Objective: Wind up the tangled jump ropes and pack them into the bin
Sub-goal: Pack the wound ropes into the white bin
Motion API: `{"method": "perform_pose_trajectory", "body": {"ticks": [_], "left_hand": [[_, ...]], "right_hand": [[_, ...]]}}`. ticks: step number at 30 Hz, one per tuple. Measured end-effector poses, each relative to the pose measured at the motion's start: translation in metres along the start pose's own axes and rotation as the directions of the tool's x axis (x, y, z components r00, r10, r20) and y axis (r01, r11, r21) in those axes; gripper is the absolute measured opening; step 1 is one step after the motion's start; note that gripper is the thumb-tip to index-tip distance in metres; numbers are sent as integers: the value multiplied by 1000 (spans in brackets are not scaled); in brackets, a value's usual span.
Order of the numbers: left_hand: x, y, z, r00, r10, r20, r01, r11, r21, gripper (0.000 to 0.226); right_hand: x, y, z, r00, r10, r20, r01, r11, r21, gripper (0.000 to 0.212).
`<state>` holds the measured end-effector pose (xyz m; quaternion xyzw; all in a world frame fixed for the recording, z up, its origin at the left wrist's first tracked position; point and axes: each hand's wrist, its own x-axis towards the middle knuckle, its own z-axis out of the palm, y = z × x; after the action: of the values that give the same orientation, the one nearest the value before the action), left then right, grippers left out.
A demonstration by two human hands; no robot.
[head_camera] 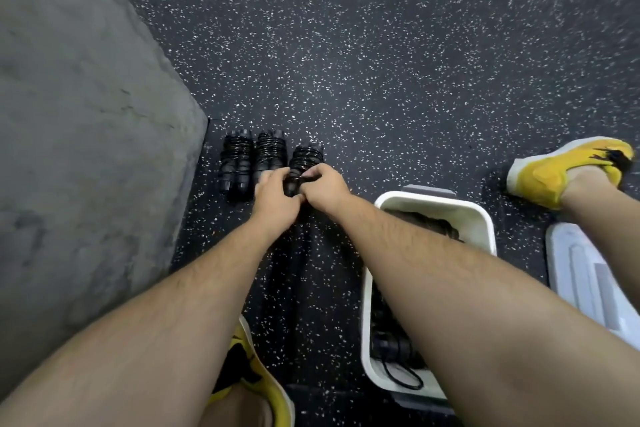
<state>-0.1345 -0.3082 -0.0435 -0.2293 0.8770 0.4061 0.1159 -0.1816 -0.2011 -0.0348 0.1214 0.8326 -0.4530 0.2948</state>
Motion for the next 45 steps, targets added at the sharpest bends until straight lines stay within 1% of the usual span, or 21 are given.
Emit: {"method": "perform_pose_trajectory", "body": {"ticks": [4, 7, 8, 10, 11, 12, 13, 15, 16, 17, 18, 19, 21, 26, 29, 31, 33, 36, 39, 41, 45], "left_hand": [[-16, 14, -12, 999, -38, -20, 34, 986, -166, 74], [-28, 36, -21, 997, 73, 20, -63, 948, -312, 77], [-34, 47, -23, 993, 113, 20, -98, 927, -363, 76], [-40, 67, -23, 985, 171, 2, -156, 904, -398, 69], [-45, 77, -21, 981, 194, 21, -169, 899, -404, 67], [-50, 86, -19, 974, 219, 58, -174, 888, -426, 67], [-54, 93, -17, 964, 242, 106, -174, 884, -433, 70], [-63, 102, -9, 940, 280, 196, -175, 886, -430, 72], [-69, 105, -5, 923, 301, 239, -181, 890, -418, 71], [-74, 107, -2, 905, 317, 282, -196, 902, -386, 70], [-82, 109, 2, 882, 344, 322, -219, 904, -366, 69], [-87, 110, 7, 861, 362, 358, -241, 910, -338, 69], [-95, 108, 16, 823, 386, 416, -264, 909, -322, 71], [-103, 105, 32, 786, 406, 466, -329, 913, -241, 67], [-102, 107, 45, 762, 467, 448, -440, 882, -172, 66], [-103, 104, 54, 729, 545, 415, -597, 802, -5, 71], [-110, 99, 64, 682, 624, 380, -718, 671, 187, 73], [-122, 88, 78, 616, 681, 396, -786, 494, 372, 68], [-128, 84, 87, 630, 632, 452, -760, 380, 528, 60], [-129, 85, 91, 657, 593, 465, -735, 366, 571, 58], [-128, 86, 102, 707, 547, 447, -687, 381, 619, 57]], "right_hand": [[-32, -5, -11, 992, -96, -83, 104, 990, 97, 20], [-62, -13, -32, 971, -192, -141, 208, 972, 109, 18], [-71, -14, -42, 964, -214, -158, 230, 968, 95, 20], [-93, -12, -64, 951, -248, -183, 262, 963, 57, 28], [-104, -9, -78, 935, -289, -205, 290, 957, -24, 35], [-115, -3, -92, 906, -355, -231, 322, 931, -171, 42], [-125, 4, -106, 866, -432, -253, 331, 874, -356, 50], [-145, 23, -134, 798, -557, -229, 285, 684, -671, 66], [-153, 33, -146, 795, -580, -178, 264, 594, -760, 72], [-158, 42, -156, 808, -577, -121, 253, 525, -812, 77], [-162, 52, -165, 830, -552, -76, 246, 486, -839, 80], [-165, 61, -171, 852, -522, -50, 241, 476, -846, 81], [-167, 76, -177, 867, -496, -41, 240, 490, -838, 76], [-162, 98, -175, 874, -483, -41, 256, 531, -808, 72], [-156, 110, -173, 880, -460, -119, 185, 562, -806, 74], [-154, 119, -173, 881, -446, -156, 138, 559, -817, 73], [-152, 128, -171, 886, -436, -162, 124, 557, -822, 69], [-149, 135, -166, 894, -413, -175, 118, 592, -798, 63], [-146, 142, -158, 888, -431, -160, 128, 566, -814, 61], [-144, 146, -153, 881, -450, -145, 142, 544, -827, 60], [-135, 137, -151, 920, -385, -77, 131, 488, -863, 59]]}}
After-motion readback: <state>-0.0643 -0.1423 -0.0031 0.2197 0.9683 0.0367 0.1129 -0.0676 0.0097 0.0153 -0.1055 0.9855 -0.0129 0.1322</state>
